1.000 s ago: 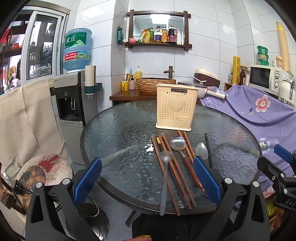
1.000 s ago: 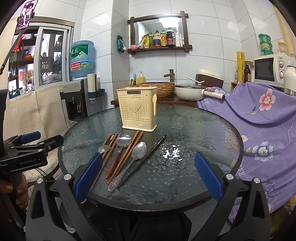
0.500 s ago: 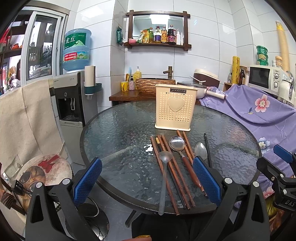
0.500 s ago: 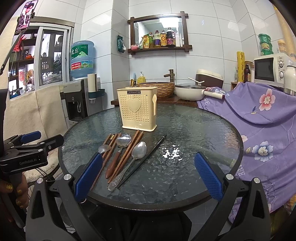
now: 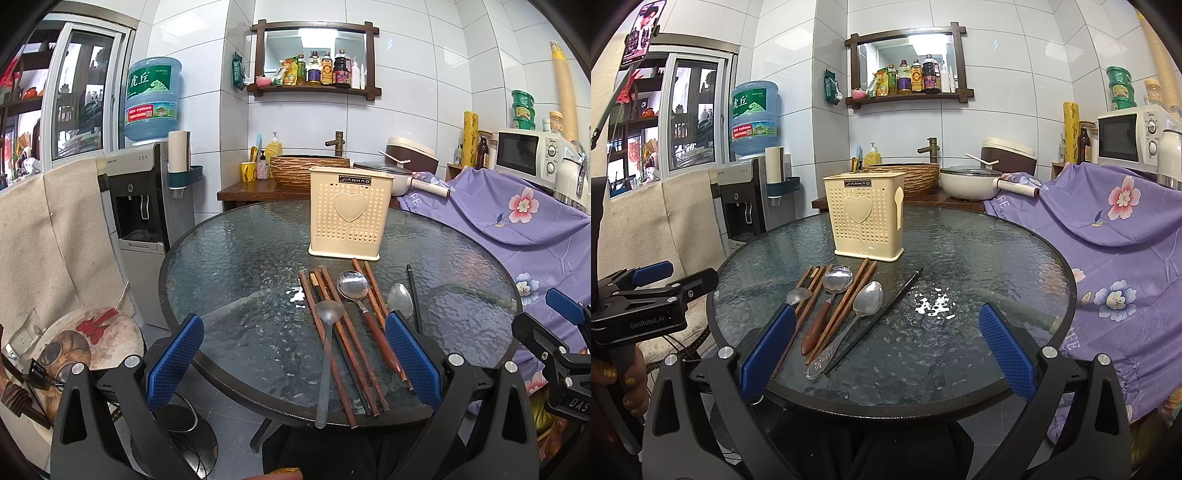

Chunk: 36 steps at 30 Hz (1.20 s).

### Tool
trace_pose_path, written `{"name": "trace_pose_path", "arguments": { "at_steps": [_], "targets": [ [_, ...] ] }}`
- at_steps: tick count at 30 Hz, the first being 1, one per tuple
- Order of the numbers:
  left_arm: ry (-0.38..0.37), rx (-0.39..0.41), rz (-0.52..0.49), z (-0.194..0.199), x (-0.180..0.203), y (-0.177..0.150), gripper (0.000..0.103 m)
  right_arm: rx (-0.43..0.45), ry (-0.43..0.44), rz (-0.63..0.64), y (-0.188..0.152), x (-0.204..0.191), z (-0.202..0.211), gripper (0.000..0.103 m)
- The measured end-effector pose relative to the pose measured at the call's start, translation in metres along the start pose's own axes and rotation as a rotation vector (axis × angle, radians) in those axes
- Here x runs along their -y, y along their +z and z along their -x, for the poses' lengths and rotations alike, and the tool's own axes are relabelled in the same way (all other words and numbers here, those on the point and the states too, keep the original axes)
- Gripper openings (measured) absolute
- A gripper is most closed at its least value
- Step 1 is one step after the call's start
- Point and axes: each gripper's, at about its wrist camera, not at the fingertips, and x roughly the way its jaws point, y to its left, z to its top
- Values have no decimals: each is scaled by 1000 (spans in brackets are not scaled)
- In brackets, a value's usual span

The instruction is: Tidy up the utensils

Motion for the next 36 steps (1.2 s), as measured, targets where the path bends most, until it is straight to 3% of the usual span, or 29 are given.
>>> {"name": "trace_pose_path", "arguments": {
  "at_steps": [30, 34, 36],
  "targets": [
    [5, -24, 2, -5, 0, -5, 97, -18, 6, -8, -6, 0, -8, 98],
    [2, -45, 6, -12, -2, -6, 97, -85, 15, -20, -6, 1, -24, 98],
    [11, -67, -2, -20, -4, -5, 97, -166, 37, -21, -10, 1, -39, 98]
  ]
}}
